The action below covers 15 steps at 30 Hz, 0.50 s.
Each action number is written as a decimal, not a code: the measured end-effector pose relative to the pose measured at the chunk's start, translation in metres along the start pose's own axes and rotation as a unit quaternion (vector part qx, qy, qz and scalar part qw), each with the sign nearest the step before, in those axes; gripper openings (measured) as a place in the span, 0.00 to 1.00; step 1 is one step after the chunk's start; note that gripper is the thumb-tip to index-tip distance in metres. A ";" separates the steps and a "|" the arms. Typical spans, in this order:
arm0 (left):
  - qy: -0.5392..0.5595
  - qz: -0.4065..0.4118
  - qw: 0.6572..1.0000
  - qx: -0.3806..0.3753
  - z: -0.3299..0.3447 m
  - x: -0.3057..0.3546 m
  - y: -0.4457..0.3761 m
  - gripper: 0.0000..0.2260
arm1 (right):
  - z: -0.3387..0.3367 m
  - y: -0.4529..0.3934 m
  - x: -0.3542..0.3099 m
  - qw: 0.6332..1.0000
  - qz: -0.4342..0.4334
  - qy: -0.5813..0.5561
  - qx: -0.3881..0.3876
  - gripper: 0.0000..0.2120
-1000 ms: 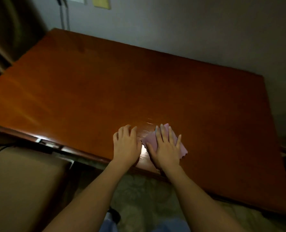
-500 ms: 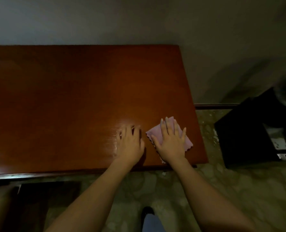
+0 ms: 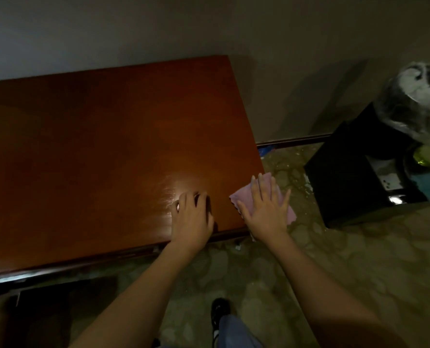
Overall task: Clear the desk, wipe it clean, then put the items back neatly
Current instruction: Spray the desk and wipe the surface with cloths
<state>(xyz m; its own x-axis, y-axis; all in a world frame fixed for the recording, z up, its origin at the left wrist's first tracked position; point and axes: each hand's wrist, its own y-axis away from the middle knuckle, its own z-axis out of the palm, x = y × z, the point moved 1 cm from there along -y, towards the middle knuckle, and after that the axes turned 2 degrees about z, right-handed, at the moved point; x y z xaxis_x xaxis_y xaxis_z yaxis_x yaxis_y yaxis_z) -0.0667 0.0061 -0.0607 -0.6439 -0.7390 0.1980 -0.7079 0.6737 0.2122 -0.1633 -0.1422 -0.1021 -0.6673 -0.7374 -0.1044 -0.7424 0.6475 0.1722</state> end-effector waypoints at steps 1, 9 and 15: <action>0.003 -0.002 1.000 -0.004 0.000 -0.003 0.004 0.23 | 0.000 0.003 -0.002 1.000 0.002 0.004 -0.003 0.41; 0.026 -0.055 0.998 0.034 -0.017 -0.074 0.025 0.21 | 0.008 0.016 -0.070 0.996 -0.079 0.010 -0.029 0.48; 0.031 -0.131 0.989 0.058 -0.033 -0.166 0.057 0.22 | 0.020 0.025 -0.170 0.983 -0.175 0.021 -0.053 0.47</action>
<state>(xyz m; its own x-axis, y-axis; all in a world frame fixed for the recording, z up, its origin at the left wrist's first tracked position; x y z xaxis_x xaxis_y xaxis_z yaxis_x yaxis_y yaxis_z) 0.0097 0.1677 -0.0495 -0.4177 -0.8840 0.2098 -0.8789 0.4517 0.1533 -0.0701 0.0032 -0.0996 -0.3676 -0.9201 -0.1352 -0.9143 0.3310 0.2334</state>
